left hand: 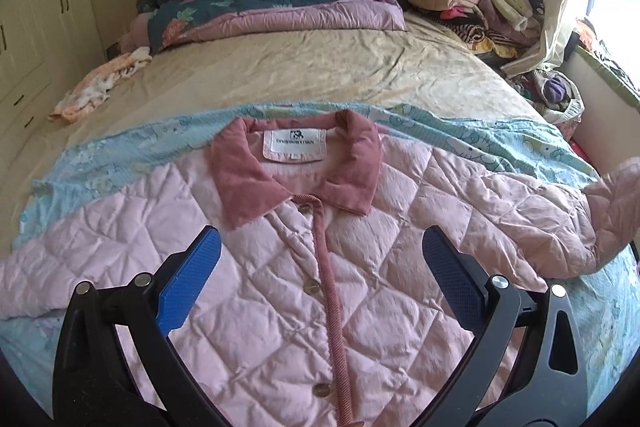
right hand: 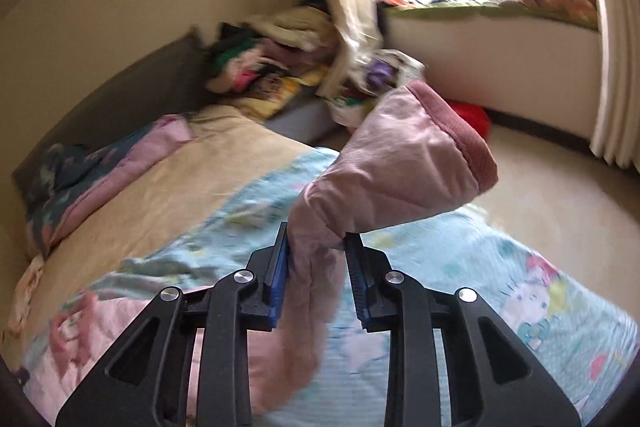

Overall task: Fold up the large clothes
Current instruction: 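Grasp the sleeve cuff with the right tool and lift it up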

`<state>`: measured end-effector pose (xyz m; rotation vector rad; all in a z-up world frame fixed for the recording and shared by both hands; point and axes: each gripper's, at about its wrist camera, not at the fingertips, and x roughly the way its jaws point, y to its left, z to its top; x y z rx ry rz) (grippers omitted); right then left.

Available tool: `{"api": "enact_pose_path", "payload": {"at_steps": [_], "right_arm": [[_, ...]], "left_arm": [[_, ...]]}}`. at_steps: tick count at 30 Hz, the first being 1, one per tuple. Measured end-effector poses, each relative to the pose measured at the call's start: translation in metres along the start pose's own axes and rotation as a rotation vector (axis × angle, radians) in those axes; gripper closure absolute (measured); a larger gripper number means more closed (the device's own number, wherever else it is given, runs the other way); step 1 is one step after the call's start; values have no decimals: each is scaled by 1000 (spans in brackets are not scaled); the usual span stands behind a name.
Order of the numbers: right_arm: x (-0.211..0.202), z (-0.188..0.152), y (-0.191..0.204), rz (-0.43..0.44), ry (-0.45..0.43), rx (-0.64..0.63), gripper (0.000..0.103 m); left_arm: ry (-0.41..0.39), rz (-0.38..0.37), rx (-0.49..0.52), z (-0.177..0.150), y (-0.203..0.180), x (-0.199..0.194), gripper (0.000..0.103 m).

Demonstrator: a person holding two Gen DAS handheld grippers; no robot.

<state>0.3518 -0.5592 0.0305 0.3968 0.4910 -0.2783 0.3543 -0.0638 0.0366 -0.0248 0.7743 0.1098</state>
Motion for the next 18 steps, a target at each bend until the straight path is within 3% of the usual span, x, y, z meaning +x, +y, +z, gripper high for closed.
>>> {"api": "enact_pose_path", "payload": {"at_steps": [8, 18], "right_arm": [[-40, 14, 77, 93, -53, -167, 78], [-76, 8, 155, 202, -59, -284, 79]], "left_arm": [[-37, 0, 14, 3, 16, -26, 8], [-53, -9, -23, 5, 50, -47, 8]]}}
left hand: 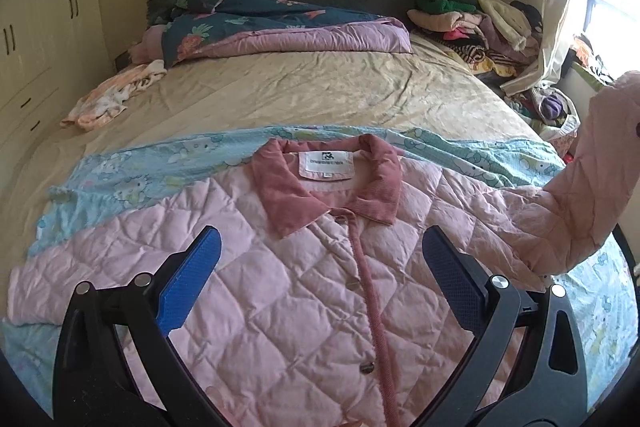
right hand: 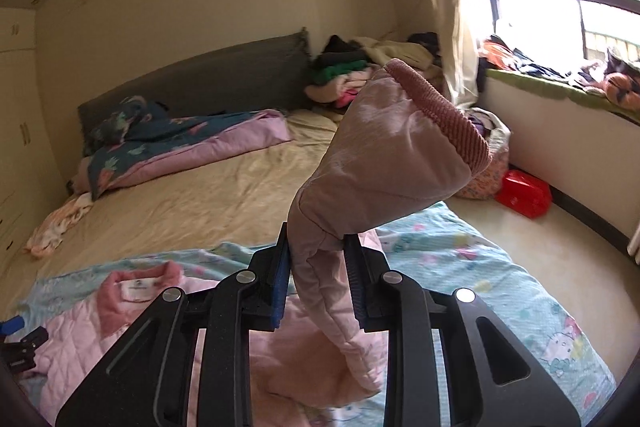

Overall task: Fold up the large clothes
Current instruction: 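Grasp the sleeve cuff with the right tool and lift it up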

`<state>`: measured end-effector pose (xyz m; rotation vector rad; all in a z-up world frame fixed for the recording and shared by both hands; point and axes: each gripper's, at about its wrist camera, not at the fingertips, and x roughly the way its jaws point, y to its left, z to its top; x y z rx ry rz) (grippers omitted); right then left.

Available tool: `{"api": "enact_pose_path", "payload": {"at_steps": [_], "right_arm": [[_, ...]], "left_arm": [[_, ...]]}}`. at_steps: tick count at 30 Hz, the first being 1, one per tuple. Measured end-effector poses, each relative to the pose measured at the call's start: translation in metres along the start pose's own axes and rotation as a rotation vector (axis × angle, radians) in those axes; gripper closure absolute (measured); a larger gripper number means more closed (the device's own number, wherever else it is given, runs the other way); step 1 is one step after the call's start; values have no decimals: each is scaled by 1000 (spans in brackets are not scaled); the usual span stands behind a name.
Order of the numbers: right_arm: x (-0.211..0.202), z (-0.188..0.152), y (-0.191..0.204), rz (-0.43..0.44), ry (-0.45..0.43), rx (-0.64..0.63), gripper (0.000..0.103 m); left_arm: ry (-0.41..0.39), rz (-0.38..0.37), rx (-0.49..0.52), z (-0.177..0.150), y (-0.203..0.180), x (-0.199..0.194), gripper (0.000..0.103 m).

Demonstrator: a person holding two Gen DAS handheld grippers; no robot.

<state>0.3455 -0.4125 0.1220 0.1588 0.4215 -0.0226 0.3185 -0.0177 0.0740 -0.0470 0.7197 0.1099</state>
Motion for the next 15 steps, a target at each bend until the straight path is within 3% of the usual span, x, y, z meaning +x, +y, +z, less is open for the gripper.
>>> {"api": "enact_pose_path", "payload": {"at_steps": [15], "right_arm": [[-16, 6, 131, 164, -13, -159, 79]], "left_arm": [[8, -41, -114, 2, 63, -12, 8]]}}
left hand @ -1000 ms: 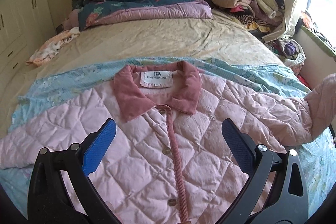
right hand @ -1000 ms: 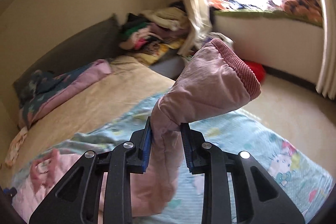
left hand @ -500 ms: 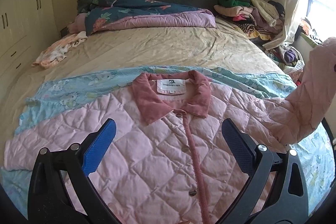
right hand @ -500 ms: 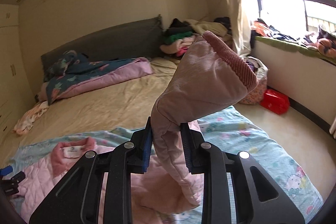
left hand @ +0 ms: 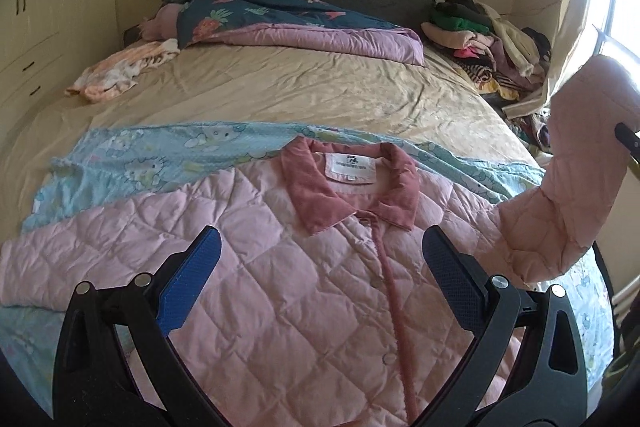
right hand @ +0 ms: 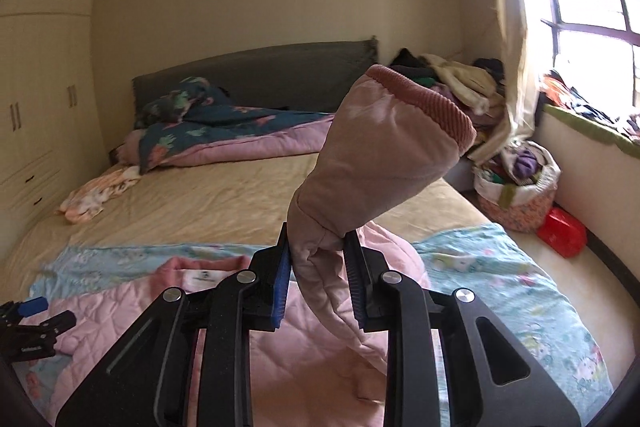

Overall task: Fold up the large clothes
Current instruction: 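Grasp the sleeve cuff with the right tool and lift it up, then fold the held sleeve across the jacket front and open the right tool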

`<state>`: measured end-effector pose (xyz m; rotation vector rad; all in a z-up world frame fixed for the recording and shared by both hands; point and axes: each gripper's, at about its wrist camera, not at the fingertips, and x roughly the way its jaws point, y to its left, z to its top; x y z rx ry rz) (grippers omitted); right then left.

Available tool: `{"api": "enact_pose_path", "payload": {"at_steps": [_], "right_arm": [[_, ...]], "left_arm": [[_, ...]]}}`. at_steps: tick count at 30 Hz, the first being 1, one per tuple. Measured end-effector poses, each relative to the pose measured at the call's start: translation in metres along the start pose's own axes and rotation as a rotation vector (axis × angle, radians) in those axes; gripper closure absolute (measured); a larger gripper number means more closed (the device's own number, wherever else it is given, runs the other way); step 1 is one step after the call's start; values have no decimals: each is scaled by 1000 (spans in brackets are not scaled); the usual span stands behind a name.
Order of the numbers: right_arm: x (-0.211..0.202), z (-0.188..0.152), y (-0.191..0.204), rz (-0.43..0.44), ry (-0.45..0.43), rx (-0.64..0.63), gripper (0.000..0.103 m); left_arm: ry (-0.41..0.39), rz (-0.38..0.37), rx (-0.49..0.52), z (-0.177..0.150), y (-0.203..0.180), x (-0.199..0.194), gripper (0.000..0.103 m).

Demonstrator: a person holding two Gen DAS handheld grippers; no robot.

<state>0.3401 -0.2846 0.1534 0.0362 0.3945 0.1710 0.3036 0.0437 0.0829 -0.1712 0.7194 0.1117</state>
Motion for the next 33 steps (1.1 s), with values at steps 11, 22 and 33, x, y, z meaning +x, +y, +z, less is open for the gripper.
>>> {"api": "enact_pose_path", "payload": {"at_steps": [11, 22, 33], "right_arm": [[18, -11, 88, 139, 41, -80, 80], [48, -60, 172, 238, 135, -198, 80], [74, -155, 232, 339, 314, -335, 77]], "left_arm": [[-2, 6, -55, 2, 47, -1, 8], [42, -102, -232, -4, 103, 13, 8], [114, -266, -408, -25, 134, 38, 8]]}}
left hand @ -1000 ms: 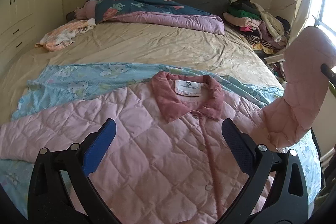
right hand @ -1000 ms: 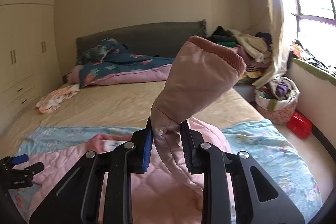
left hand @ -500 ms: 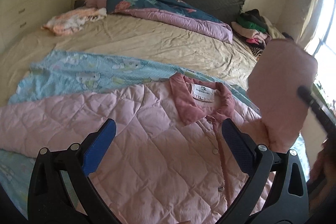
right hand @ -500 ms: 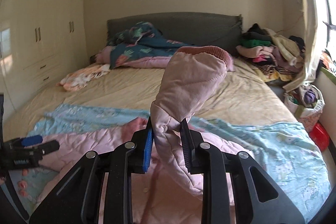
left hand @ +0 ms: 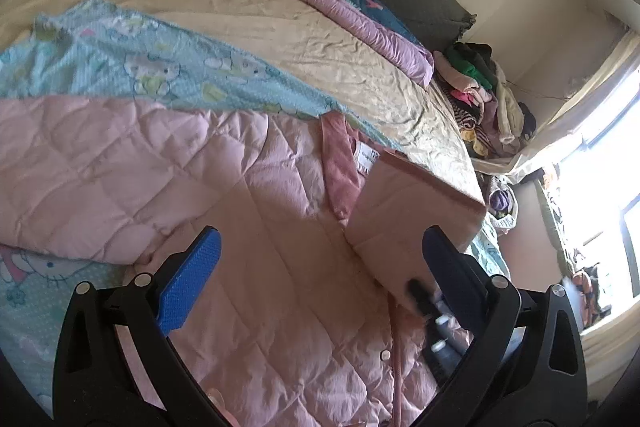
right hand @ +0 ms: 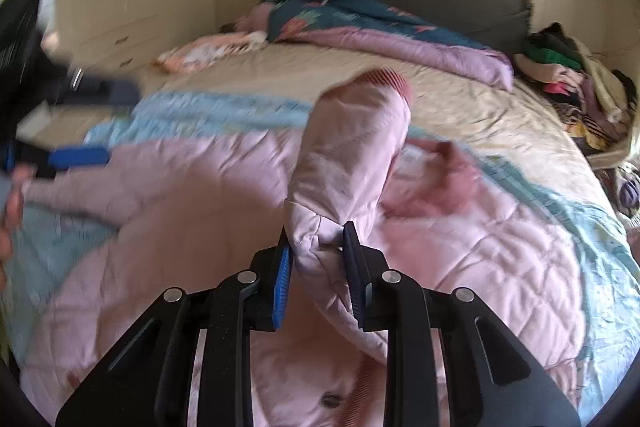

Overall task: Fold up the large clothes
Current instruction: 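Fold the held sleeve across the jacket front and open the right tool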

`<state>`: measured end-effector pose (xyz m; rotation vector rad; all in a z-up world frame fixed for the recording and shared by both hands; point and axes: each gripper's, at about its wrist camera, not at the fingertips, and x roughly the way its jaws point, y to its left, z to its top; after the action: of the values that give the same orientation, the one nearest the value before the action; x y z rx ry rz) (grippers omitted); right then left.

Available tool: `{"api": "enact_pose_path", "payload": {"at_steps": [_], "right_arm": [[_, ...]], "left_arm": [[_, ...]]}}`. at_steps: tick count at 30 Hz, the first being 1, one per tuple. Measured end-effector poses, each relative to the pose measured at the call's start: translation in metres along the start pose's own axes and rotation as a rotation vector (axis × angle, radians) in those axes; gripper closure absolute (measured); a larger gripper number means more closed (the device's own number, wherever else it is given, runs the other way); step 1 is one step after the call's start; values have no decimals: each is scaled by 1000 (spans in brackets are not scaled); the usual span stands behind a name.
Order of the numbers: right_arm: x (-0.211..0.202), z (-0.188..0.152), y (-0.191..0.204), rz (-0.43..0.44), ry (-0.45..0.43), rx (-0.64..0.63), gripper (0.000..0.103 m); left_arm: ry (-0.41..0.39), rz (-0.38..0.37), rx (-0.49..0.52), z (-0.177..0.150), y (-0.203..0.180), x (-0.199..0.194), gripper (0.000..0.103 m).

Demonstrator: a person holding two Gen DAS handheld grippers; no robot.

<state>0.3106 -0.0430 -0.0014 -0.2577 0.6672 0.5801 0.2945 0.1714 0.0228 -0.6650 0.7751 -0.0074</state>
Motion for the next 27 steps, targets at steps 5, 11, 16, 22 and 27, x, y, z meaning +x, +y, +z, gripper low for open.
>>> {"api": "enact_pose_path", "payload": {"at_steps": [5, 11, 16, 22, 27], "right_arm": [[20, -21, 26, 103, 95, -50, 58], [10, -37, 42, 172, 122, -85, 20], [-13, -44, -6, 129, 115, 11, 18], [-27, -49, -95, -40, 113, 197, 18], [-28, -44, -144, -145, 122, 275, 18]], "left_arm": [[62, -38, -39, -8, 6, 17, 8], [157, -30, -51, -25, 11, 44, 8], [233, 25, -55, -43, 21, 73, 8], [230, 114, 82, -56, 1, 88, 56], [146, 172, 240, -41, -24, 73, 94]]}}
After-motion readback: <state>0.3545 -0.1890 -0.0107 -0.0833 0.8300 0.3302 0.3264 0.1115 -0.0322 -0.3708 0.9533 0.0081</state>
